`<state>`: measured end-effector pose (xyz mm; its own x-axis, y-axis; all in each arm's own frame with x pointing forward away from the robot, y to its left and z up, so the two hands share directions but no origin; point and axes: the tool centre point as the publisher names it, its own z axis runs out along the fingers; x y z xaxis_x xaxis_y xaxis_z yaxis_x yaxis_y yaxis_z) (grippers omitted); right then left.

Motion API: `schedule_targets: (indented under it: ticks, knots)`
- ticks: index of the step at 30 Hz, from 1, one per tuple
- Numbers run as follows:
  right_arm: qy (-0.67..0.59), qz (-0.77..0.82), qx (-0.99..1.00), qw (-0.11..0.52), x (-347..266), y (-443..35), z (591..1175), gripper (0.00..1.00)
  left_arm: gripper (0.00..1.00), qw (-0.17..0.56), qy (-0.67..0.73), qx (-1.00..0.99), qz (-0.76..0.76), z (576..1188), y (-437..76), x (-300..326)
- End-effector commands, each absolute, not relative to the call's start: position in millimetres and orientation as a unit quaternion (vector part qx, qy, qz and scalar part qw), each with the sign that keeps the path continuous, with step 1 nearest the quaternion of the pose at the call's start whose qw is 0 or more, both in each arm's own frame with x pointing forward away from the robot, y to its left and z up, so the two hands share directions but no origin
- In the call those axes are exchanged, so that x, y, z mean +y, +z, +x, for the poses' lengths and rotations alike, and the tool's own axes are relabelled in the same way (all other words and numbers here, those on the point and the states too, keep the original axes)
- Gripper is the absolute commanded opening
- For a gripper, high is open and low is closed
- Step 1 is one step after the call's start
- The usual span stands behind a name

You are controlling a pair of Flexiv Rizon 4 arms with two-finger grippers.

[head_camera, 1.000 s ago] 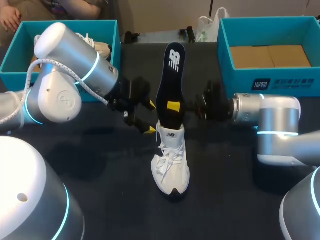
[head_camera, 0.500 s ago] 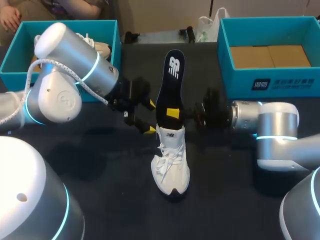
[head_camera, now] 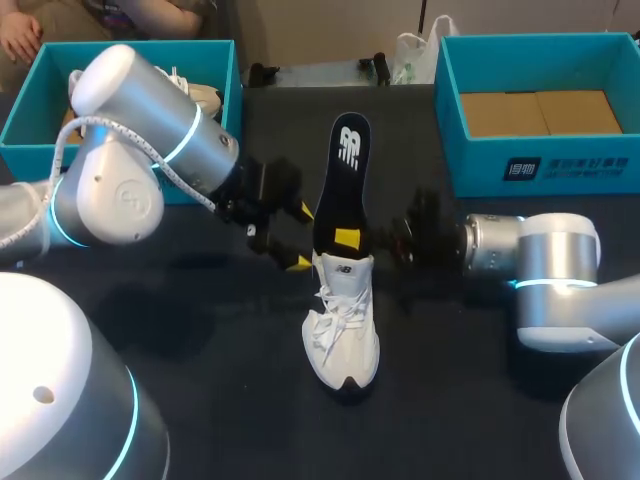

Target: Take the shoe out of the shoebox, open the shoe tongue, remove and reinsert the insole, then place the shoe into the shoebox

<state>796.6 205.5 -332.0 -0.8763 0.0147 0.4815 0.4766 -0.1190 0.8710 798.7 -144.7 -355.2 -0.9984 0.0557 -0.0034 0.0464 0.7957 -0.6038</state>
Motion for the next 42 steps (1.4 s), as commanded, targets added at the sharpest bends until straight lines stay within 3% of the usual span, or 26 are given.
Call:
schedule_targets:
  ticks: [1,27,37,39,42]
  knots:
    - [-0.717,-0.196,-0.649,0.163,204,-331,792,0.00,1.00,0.007,0.320,-0.947,-0.037,802,-355,-144]
    - [-0.674,-0.259,-0.661,0.204,211,-350,785,0.00,1.00,-0.012,0.313,-0.948,-0.048,808,-357,-144]
    - [-0.674,-0.265,-0.662,0.190,205,-347,784,0.00,1.00,-0.009,0.314,-0.948,-0.045,808,-359,-144]
    - [-0.675,-0.263,-0.664,0.185,205,-344,785,0.16,1.00,-0.010,0.313,-0.949,-0.045,808,-360,-144]
    - [-0.677,-0.259,-0.665,0.180,204,-342,787,0.22,1.00,-0.009,0.313,-0.949,-0.045,808,-360,-144]
